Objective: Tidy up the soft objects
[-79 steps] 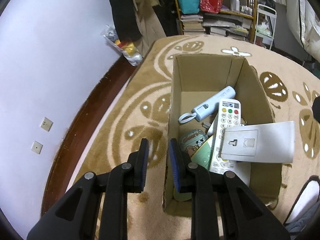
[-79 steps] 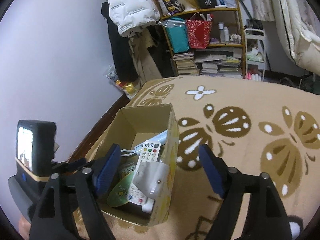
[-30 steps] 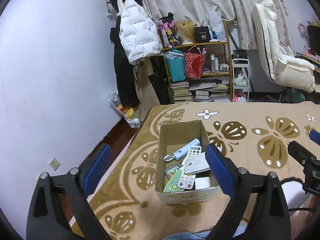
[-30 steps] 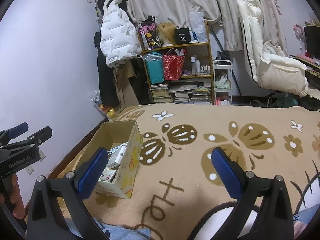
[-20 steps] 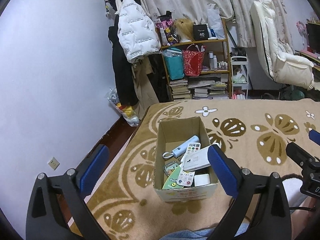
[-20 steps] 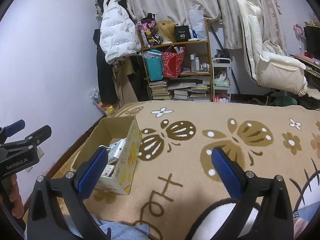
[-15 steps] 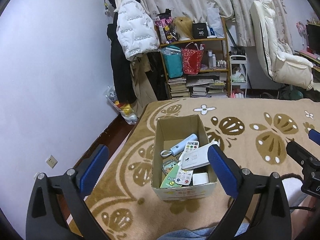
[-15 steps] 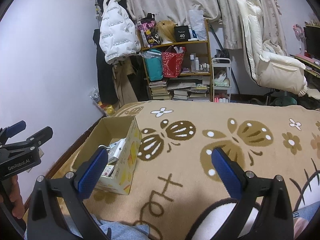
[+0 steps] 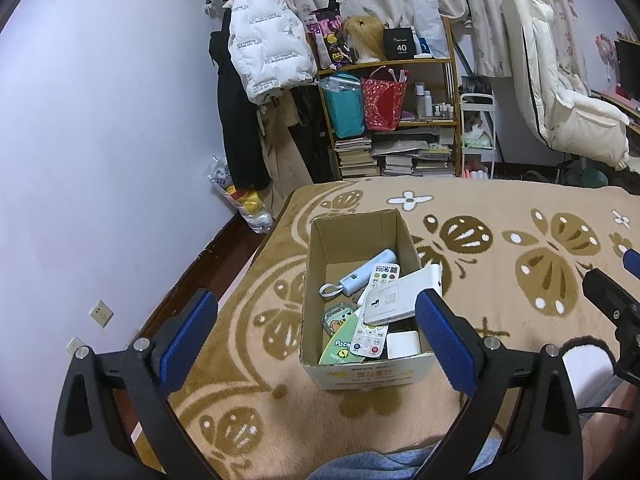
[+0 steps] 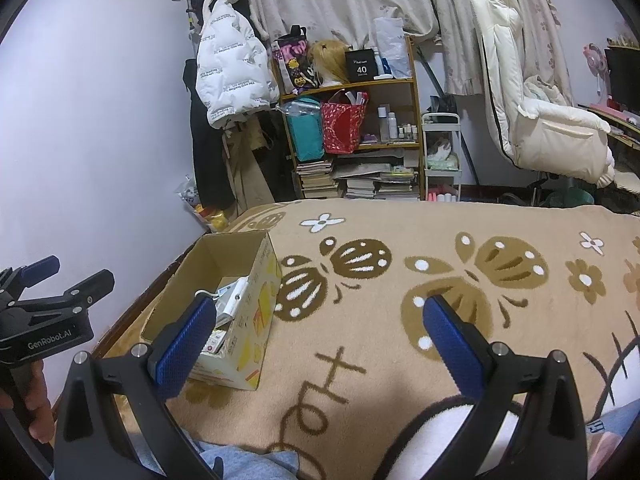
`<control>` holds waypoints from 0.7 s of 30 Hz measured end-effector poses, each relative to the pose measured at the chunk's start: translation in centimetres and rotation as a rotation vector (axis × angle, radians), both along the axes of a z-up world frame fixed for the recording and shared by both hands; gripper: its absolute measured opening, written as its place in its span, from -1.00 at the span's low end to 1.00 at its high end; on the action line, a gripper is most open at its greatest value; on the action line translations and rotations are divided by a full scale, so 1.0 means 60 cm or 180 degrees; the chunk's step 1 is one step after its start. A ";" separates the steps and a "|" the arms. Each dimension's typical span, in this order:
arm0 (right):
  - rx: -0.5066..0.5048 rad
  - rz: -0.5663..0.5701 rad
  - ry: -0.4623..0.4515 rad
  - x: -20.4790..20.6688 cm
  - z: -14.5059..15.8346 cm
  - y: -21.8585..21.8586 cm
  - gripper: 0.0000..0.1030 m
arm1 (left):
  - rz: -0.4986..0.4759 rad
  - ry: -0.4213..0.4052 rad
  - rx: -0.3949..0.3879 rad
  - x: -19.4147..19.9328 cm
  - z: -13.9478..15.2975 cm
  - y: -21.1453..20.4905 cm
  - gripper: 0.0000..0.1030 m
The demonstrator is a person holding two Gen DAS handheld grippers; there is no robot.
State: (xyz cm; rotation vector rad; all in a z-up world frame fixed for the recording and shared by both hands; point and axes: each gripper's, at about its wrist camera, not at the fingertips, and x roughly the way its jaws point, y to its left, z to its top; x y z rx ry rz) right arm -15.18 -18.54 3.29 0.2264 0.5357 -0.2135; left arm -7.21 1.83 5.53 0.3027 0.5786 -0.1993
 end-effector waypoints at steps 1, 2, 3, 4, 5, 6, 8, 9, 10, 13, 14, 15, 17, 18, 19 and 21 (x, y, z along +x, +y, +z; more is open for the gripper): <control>-0.0001 -0.0005 0.0007 0.000 -0.003 0.002 1.00 | -0.0003 0.0004 0.0005 0.001 -0.002 -0.001 0.91; 0.0000 -0.0004 0.0005 0.000 -0.002 0.002 1.00 | -0.0004 0.0004 0.0008 0.002 -0.002 -0.001 0.91; 0.0000 -0.0001 0.0008 0.000 -0.003 0.002 1.00 | -0.0005 0.0004 0.0006 0.002 -0.002 -0.001 0.91; -0.0003 0.0002 0.0008 0.000 -0.003 0.002 1.00 | -0.0005 0.0006 0.0003 0.002 -0.002 -0.001 0.91; -0.0002 -0.0004 0.0000 0.001 -0.002 0.002 1.00 | -0.0004 0.0007 0.0002 0.002 -0.002 -0.001 0.91; -0.0001 -0.0003 0.0000 0.001 -0.002 0.002 1.00 | -0.0005 0.0006 0.0001 0.002 -0.002 -0.001 0.91; 0.0001 -0.0005 -0.0003 0.001 -0.002 0.002 1.00 | -0.0003 0.0009 0.0005 0.002 -0.002 -0.001 0.91; 0.0000 -0.0007 0.0003 0.001 -0.002 0.002 1.00 | 0.0000 0.0007 0.0007 0.002 -0.002 -0.001 0.91; -0.0001 -0.0008 0.0014 0.002 -0.004 0.003 1.00 | 0.0003 0.0006 0.0008 0.002 -0.003 -0.002 0.91; 0.0004 -0.0010 0.0015 0.002 -0.004 0.003 1.00 | 0.0007 0.0010 0.0005 0.002 -0.005 -0.002 0.91; 0.0002 -0.0010 0.0014 0.002 -0.004 0.003 1.00 | 0.0008 0.0013 0.0005 0.003 -0.006 -0.002 0.91; 0.0002 -0.0008 0.0011 0.002 -0.003 0.002 1.00 | 0.0011 0.0012 0.0006 0.002 -0.008 -0.003 0.91; -0.0001 -0.0009 0.0012 0.002 -0.003 0.003 1.00 | 0.0012 0.0015 0.0007 0.003 -0.009 -0.002 0.91; -0.0001 -0.0010 0.0013 0.002 -0.003 0.003 1.00 | 0.0012 0.0017 0.0006 0.004 -0.009 -0.002 0.91; 0.0001 -0.0011 0.0016 0.002 -0.003 0.003 1.00 | 0.0012 0.0018 0.0005 0.004 -0.009 -0.002 0.91; 0.0007 -0.0013 0.0028 0.001 -0.005 0.003 1.00 | 0.0010 0.0022 0.0010 0.004 -0.008 -0.002 0.91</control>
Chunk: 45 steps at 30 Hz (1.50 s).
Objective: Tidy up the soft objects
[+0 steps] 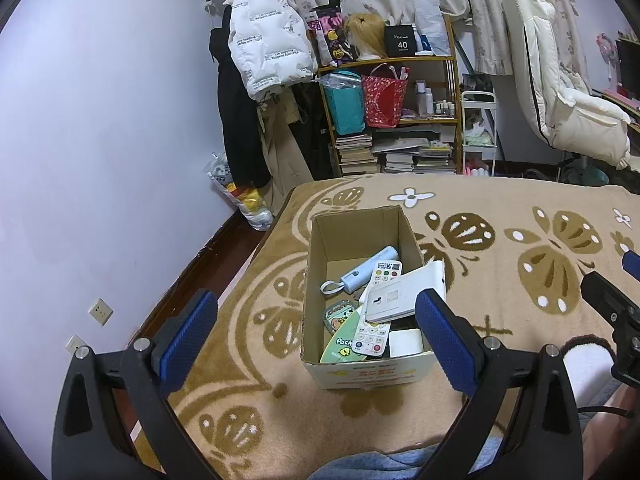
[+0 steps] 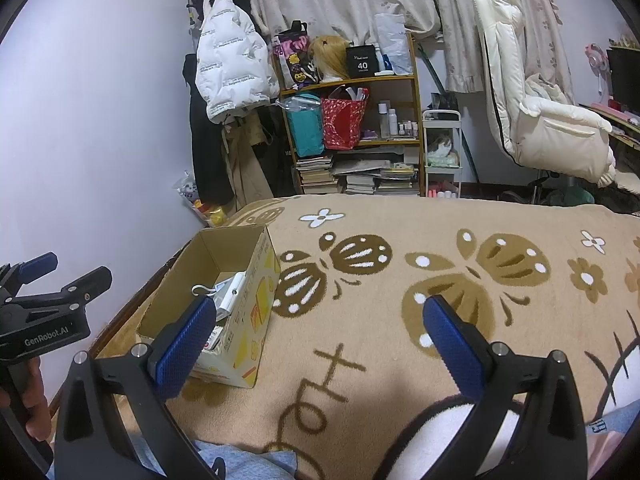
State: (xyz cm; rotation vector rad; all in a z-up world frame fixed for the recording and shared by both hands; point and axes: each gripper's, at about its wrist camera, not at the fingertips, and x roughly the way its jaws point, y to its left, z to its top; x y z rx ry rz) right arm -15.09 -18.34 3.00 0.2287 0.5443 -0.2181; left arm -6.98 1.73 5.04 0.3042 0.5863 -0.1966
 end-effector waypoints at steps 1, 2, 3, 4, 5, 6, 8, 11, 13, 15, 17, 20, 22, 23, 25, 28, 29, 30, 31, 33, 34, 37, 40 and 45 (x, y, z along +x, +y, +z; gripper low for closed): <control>0.0003 -0.0002 -0.0003 0.000 0.000 0.001 1.00 | 0.0001 0.0000 0.0006 0.000 0.000 0.001 0.91; 0.0002 -0.0001 -0.0009 0.000 0.000 0.001 1.00 | 0.0002 -0.0009 0.0006 0.000 -0.001 0.001 0.91; -0.0001 0.0001 -0.0012 0.000 0.000 0.001 1.00 | 0.0005 -0.0015 -0.0001 0.000 -0.001 0.001 0.91; -0.0006 0.0003 -0.0024 -0.001 0.000 0.002 1.00 | 0.0006 -0.0018 -0.0009 0.001 0.000 0.003 0.91; -0.0007 0.0006 -0.0031 -0.001 -0.001 0.001 1.00 | 0.0005 -0.0023 -0.0022 0.001 0.001 0.004 0.91; -0.0013 0.0009 -0.0044 -0.002 -0.004 0.003 1.00 | 0.0005 -0.0025 -0.0029 0.001 0.001 0.005 0.91; -0.0036 0.0013 -0.0055 0.000 -0.010 0.006 1.00 | 0.0009 -0.0026 -0.0015 0.001 0.002 0.005 0.91; -0.0093 0.0030 -0.0056 0.006 -0.014 0.010 1.00 | 0.0012 -0.0022 0.0013 0.000 0.005 0.005 0.91; -0.0107 0.0031 -0.0058 0.008 -0.019 0.013 1.00 | 0.0020 -0.0018 0.0019 0.001 0.007 0.004 0.91; -0.0096 0.0041 -0.0052 0.009 -0.013 0.012 1.00 | 0.0005 0.0001 0.0035 0.002 0.008 0.002 0.91; -0.0082 0.0051 -0.0031 0.010 -0.008 0.013 1.00 | 0.0045 -0.0023 0.0076 0.003 0.009 0.001 0.91; -0.0060 0.0048 -0.0009 0.013 -0.007 0.012 1.00 | 0.0057 -0.0070 0.0060 0.004 0.014 0.000 0.91; -0.0035 0.0055 -0.0003 0.017 -0.008 0.009 1.00 | 0.0035 -0.0107 0.0020 0.004 0.017 0.000 0.91; -0.0027 0.0053 0.0003 0.021 -0.007 0.007 1.00 | 0.0022 -0.0125 0.0005 0.004 0.019 0.000 0.91; -0.0020 0.0051 0.0002 0.023 -0.008 0.005 1.00 | -0.0008 -0.0182 -0.0026 0.004 0.021 -0.003 0.92; -0.0014 0.0056 0.0013 0.024 -0.010 0.003 1.00 | -0.0073 -0.0256 -0.0065 0.003 0.020 -0.010 0.92; -0.0009 0.0055 0.0020 0.028 -0.010 0.001 1.00 | -0.0087 -0.0276 -0.0074 0.003 0.019 -0.013 0.92; -0.0003 0.0054 0.0027 0.030 -0.011 0.000 1.00 | -0.0103 -0.0312 -0.0093 0.002 0.017 -0.016 0.92; 0.0004 0.0054 0.0037 0.032 -0.013 -0.001 1.00 | -0.0110 -0.0335 -0.0110 0.003 0.017 -0.017 0.92; 0.0020 0.0052 0.0046 0.037 -0.015 -0.003 1.00 | -0.0137 -0.0382 -0.0174 0.002 0.014 -0.025 0.92; 0.0031 0.0061 0.0039 0.037 -0.016 -0.004 1.00 | -0.0166 -0.0373 -0.0202 0.003 0.011 -0.028 0.93; 0.0032 0.0077 0.0015 0.039 -0.017 -0.004 1.00 | -0.0220 -0.0284 -0.0222 0.008 0.000 -0.041 0.99; 0.0036 0.0084 0.0015 0.039 -0.018 -0.003 1.00 | -0.0224 -0.0225 -0.0159 0.015 -0.013 -0.053 0.99; 0.0043 0.0087 0.0010 0.040 -0.021 -0.006 1.00 | -0.0212 -0.0111 -0.0171 0.023 -0.029 -0.060 0.99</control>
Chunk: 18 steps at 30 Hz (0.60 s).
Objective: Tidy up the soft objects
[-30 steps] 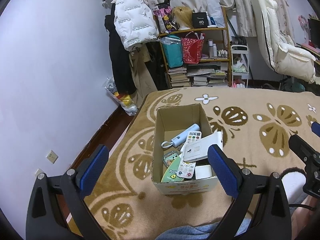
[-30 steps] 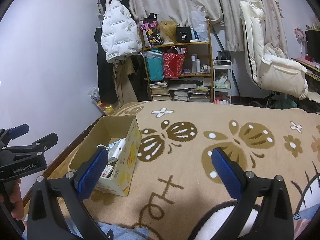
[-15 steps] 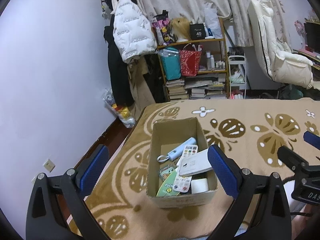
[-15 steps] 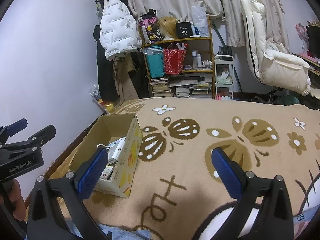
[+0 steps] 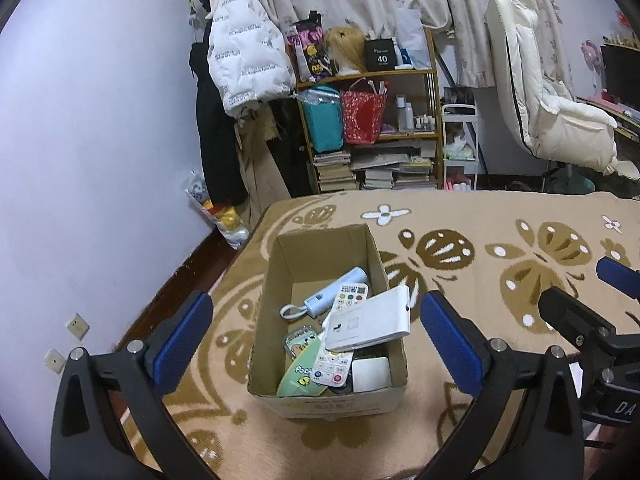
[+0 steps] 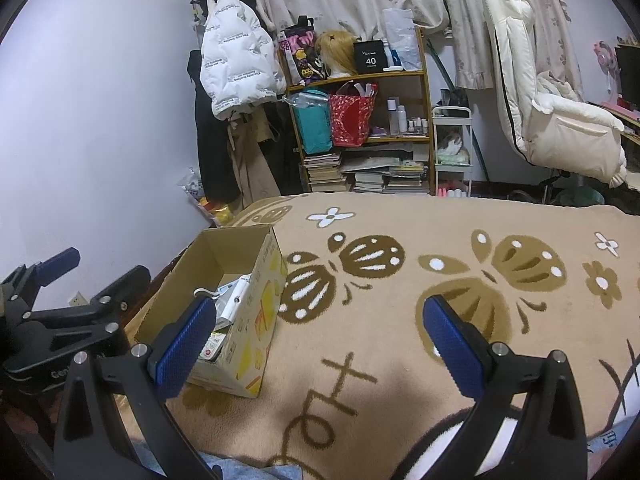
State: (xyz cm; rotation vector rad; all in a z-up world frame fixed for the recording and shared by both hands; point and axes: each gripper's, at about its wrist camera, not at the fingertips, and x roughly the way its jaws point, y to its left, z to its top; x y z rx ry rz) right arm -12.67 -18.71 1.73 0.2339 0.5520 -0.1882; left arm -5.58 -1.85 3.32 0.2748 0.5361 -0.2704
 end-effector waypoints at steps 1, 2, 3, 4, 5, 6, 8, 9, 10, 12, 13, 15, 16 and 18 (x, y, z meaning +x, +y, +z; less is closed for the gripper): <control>0.0002 -0.0006 0.0001 0.001 -0.002 -0.001 1.00 | 0.0008 0.0047 -0.0012 0.003 -0.004 0.001 0.99; 0.0005 -0.0013 0.0005 0.002 -0.005 -0.002 1.00 | 0.0019 0.0075 -0.0012 0.006 -0.007 0.001 0.99; 0.0011 -0.0019 0.0012 0.003 -0.008 -0.003 1.00 | 0.0031 0.0102 -0.0005 0.009 -0.010 0.001 0.99; 0.0022 -0.0028 0.0029 0.006 -0.011 -0.005 1.00 | 0.0047 0.0127 0.0013 0.012 -0.014 0.001 0.99; 0.0033 -0.0036 0.0040 0.008 -0.015 -0.007 1.00 | 0.0065 0.0137 0.0033 0.014 -0.018 0.001 0.99; 0.0045 -0.0052 0.0049 0.010 -0.018 -0.008 1.00 | 0.0082 0.0140 0.0054 0.016 -0.021 0.001 0.99; 0.0085 -0.0057 0.0054 0.015 -0.026 -0.011 1.00 | 0.0110 0.0156 0.0097 0.021 -0.028 0.001 0.99; 0.0095 -0.0056 0.0058 0.016 -0.030 -0.013 1.00 | 0.0119 0.0170 0.0112 0.024 -0.032 0.001 0.99; 0.0101 -0.0067 0.0079 0.019 -0.034 -0.015 1.00 | 0.0120 0.0214 0.0132 0.028 -0.037 0.001 0.99; 0.0099 -0.0080 0.0098 0.023 -0.042 -0.017 1.00 | 0.0108 0.0303 0.0161 0.033 -0.045 0.001 0.99; 0.0107 -0.0096 0.0124 0.027 -0.047 -0.018 1.00 | 0.0105 0.0345 0.0178 0.036 -0.050 0.000 0.99; 0.0141 -0.0102 0.0172 0.032 -0.053 -0.020 1.00 | 0.0107 0.0362 0.0206 0.038 -0.057 -0.003 0.99; 0.0151 -0.0100 0.0176 0.032 -0.055 -0.020 1.00 | 0.0109 0.0362 0.0218 0.039 -0.058 -0.003 0.99; 0.0129 -0.0098 0.0170 0.033 -0.056 -0.020 1.00 | 0.0105 0.0356 0.0233 0.038 -0.060 -0.004 0.99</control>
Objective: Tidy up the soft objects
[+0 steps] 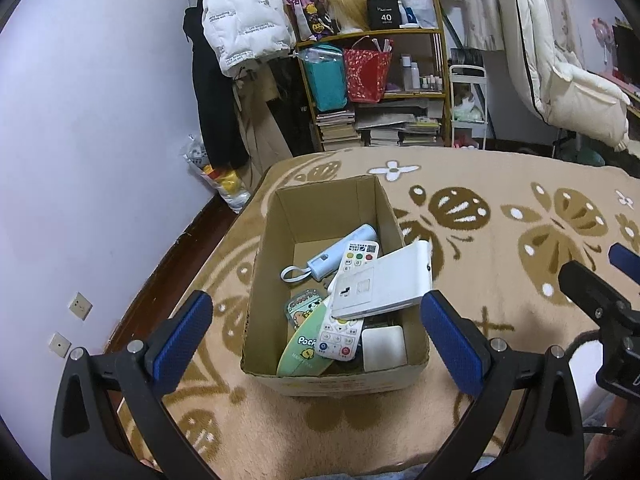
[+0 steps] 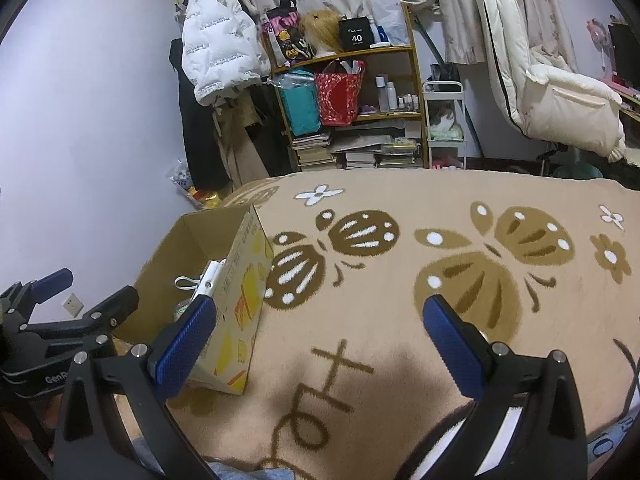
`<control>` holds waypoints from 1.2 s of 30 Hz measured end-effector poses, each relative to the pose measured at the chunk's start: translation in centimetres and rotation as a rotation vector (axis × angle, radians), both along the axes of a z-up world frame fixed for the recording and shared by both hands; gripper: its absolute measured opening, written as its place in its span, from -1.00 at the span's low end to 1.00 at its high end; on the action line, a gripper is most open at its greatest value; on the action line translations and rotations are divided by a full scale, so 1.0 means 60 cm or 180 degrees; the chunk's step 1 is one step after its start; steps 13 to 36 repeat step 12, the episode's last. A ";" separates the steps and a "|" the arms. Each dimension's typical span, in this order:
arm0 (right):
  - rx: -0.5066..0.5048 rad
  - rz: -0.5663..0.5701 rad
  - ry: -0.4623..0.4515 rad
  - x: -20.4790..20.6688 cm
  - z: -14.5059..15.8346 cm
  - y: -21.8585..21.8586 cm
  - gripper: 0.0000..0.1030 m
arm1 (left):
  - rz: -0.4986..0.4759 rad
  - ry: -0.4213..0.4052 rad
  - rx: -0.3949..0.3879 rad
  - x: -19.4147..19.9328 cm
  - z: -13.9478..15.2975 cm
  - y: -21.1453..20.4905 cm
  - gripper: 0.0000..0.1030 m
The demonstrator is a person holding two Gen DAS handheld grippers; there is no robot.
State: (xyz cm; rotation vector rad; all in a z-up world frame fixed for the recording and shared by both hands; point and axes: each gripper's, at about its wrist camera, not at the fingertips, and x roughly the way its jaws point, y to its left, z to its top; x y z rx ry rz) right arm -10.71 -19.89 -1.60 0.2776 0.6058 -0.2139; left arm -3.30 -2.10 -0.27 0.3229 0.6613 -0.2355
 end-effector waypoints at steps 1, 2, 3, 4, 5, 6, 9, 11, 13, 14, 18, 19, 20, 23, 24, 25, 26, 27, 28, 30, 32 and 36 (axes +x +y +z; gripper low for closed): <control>-0.0018 0.0001 -0.0003 0.000 0.000 0.000 1.00 | -0.0002 -0.0009 0.0005 -0.001 -0.001 0.000 0.99; -0.0031 0.0002 -0.0003 0.000 -0.001 0.001 1.00 | -0.0005 -0.0016 0.0005 -0.002 -0.001 -0.001 0.99; -0.0040 0.0004 -0.0001 0.001 -0.001 0.001 1.00 | -0.0007 -0.0029 0.0004 -0.003 -0.001 -0.001 0.99; -0.0038 0.0003 0.0001 0.001 -0.001 0.001 1.00 | -0.0020 -0.0046 0.0002 -0.004 0.000 0.000 0.99; -0.0036 0.0004 -0.0002 0.001 -0.001 0.002 1.00 | -0.0020 -0.0060 0.0005 -0.005 0.001 0.000 0.99; -0.0037 0.0001 -0.0006 0.001 -0.001 0.002 1.00 | -0.0014 -0.0071 0.0010 -0.006 0.002 0.000 0.99; -0.0049 0.0000 -0.0023 0.000 0.001 0.002 1.00 | -0.0012 -0.0065 -0.0023 -0.007 0.004 0.003 0.99; -0.0057 -0.0003 -0.0034 -0.001 0.001 0.001 1.00 | -0.0011 -0.0070 -0.0041 -0.007 0.007 0.005 0.99; -0.0061 -0.0006 -0.0039 -0.002 0.002 0.001 1.00 | -0.0011 -0.0081 -0.0050 -0.007 0.008 0.006 0.99; -0.0061 -0.0006 -0.0039 -0.002 0.002 0.001 1.00 | -0.0011 -0.0081 -0.0050 -0.007 0.008 0.006 0.99; -0.0061 -0.0006 -0.0039 -0.002 0.002 0.001 1.00 | -0.0011 -0.0081 -0.0050 -0.007 0.008 0.006 0.99; -0.0061 -0.0006 -0.0039 -0.002 0.002 0.001 1.00 | -0.0011 -0.0081 -0.0050 -0.007 0.008 0.006 0.99; -0.0061 -0.0006 -0.0039 -0.002 0.002 0.001 1.00 | -0.0011 -0.0081 -0.0050 -0.007 0.008 0.006 0.99; -0.0061 -0.0006 -0.0039 -0.002 0.002 0.001 1.00 | -0.0011 -0.0081 -0.0050 -0.007 0.008 0.006 0.99; -0.0061 -0.0006 -0.0039 -0.002 0.002 0.001 1.00 | -0.0011 -0.0081 -0.0050 -0.007 0.008 0.006 0.99; -0.0061 -0.0006 -0.0039 -0.002 0.002 0.001 1.00 | -0.0011 -0.0081 -0.0050 -0.007 0.008 0.006 0.99; -0.0061 -0.0006 -0.0039 -0.002 0.002 0.001 1.00 | -0.0011 -0.0081 -0.0050 -0.007 0.008 0.006 0.99; -0.0061 -0.0006 -0.0039 -0.002 0.002 0.001 1.00 | -0.0011 -0.0081 -0.0050 -0.007 0.008 0.006 0.99; -0.0061 -0.0006 -0.0039 -0.002 0.002 0.001 1.00 | -0.0011 -0.0081 -0.0050 -0.007 0.008 0.006 0.99; -0.0061 -0.0006 -0.0039 -0.002 0.002 0.001 1.00 | -0.0011 -0.0081 -0.0050 -0.007 0.008 0.006 0.99; -0.0061 -0.0006 -0.0039 -0.002 0.002 0.001 1.00 | -0.0011 -0.0081 -0.0050 -0.007 0.008 0.006 0.99; -0.0061 -0.0006 -0.0039 -0.002 0.002 0.001 1.00 | -0.0011 -0.0081 -0.0050 -0.007 0.008 0.006 0.99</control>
